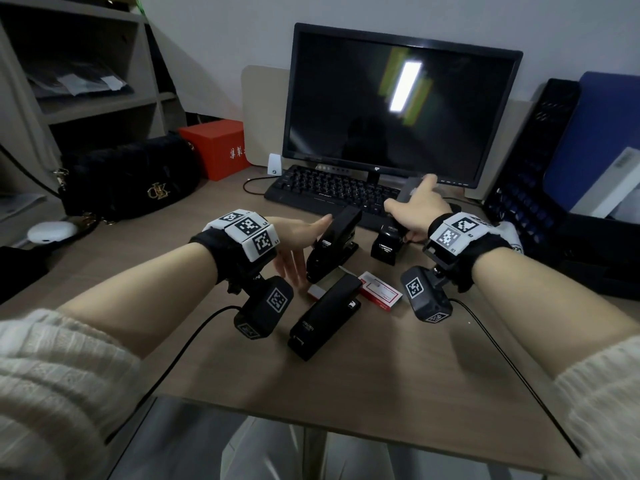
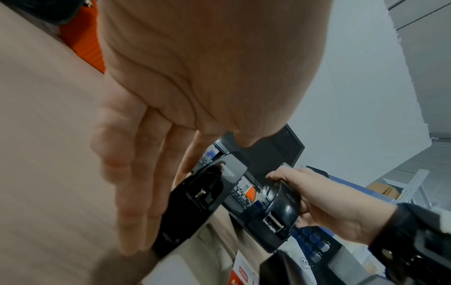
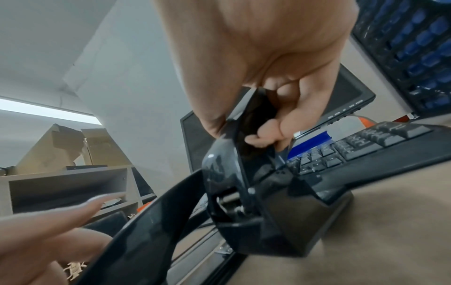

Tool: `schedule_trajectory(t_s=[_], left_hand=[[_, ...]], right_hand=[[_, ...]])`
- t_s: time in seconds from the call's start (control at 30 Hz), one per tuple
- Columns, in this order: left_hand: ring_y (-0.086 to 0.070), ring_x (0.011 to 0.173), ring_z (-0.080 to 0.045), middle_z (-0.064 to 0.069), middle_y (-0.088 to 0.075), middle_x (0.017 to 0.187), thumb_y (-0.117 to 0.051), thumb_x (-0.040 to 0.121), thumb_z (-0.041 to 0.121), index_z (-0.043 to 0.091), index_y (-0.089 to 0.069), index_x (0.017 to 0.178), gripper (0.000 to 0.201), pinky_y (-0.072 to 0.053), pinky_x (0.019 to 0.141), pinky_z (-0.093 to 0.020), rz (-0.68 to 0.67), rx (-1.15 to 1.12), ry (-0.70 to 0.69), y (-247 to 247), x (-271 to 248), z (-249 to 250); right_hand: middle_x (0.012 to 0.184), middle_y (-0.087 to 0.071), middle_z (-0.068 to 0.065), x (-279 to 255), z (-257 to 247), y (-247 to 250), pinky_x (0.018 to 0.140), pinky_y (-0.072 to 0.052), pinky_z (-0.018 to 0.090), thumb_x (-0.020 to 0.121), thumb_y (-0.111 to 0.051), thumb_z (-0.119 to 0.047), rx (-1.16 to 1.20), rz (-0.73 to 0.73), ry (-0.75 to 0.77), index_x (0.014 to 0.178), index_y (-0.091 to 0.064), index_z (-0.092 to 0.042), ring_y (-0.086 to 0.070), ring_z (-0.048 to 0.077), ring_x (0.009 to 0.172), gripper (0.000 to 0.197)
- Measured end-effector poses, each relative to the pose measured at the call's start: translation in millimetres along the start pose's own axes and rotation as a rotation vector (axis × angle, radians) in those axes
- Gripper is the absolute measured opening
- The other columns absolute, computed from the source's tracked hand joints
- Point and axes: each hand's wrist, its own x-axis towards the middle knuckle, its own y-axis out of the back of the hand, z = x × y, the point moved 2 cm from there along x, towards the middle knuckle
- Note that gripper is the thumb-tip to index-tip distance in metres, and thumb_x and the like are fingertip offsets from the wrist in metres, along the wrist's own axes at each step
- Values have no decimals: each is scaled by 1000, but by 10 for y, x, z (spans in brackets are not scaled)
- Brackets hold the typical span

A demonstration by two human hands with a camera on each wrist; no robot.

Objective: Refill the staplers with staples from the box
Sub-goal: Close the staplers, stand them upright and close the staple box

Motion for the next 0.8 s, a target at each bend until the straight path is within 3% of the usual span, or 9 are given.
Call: schedule_trajectory(t_s=[0.07, 0.13, 0.2, 0.37, 0.47, 0.67, 0.8], left_hand=[[-71, 77, -31, -27, -69, 103, -4, 92, 70, 8, -31, 148, 87, -51, 61, -32, -11, 17, 1, -7, -20, -1], [-71, 82, -32, -26, -69, 105, -3, 92, 70, 9, -34, 146, 87, -50, 63, -31, -18, 47, 5, -4, -34, -14], [-71, 84, -32, -24, -70, 104, -4, 92, 70, 10, -36, 145, 86, -50, 65, -31, -17, 74, 13, 5, -43, -36], [-70, 87, -33, -21, -70, 101, -5, 94, 67, 10, -37, 144, 82, -48, 68, -30, -6, 98, 37, 17, -12, -70], [-69, 86, -32, -21, -70, 103, -5, 94, 67, 11, -39, 144, 83, -47, 67, -30, -6, 115, 34, 11, 20, -45], [-70, 81, -28, -18, -71, 97, -4, 94, 67, 15, -40, 145, 82, -45, 64, -29, -13, 133, 23, 7, 92, -20], [-70, 81, -29, -19, -70, 98, -2, 93, 68, 14, -41, 144, 84, -43, 64, -29, -12, 130, 23, -11, 123, -26]], right_hand=[[77, -66, 5, -28, 34, -60, 51, -54, 32, 86, -58, -41, -40, -50, -37, 135, -21, -9, -67, 25, 52, 70], [85, -69, 10, -24, 95, -155, 49, -52, 31, 87, -55, -43, -96, -84, -59, 134, -20, -9, -68, 25, 53, 68], [99, -70, 13, 4, 134, -231, 59, -58, 36, 85, -53, -46, -125, -96, -70, 134, -21, -10, -71, 30, 66, 68], [108, -66, 14, 136, 189, -312, 83, -57, 45, 81, -53, -51, -136, -102, -110, 135, -27, -4, -69, 36, 89, 76], [113, -62, 15, 209, 288, -407, 86, -56, 47, 80, -53, -54, -93, -146, -160, 135, -30, -4, -68, 37, 91, 77], [114, -62, 17, 345, 361, -493, 92, -53, 49, 65, -52, -59, -43, -253, -232, 137, -27, -10, -66, 40, 99, 91], [122, -56, 16, 294, 339, -456, 94, -51, 48, 77, -55, -61, -60, -256, -248, 144, -18, -14, -64, 39, 102, 90]])
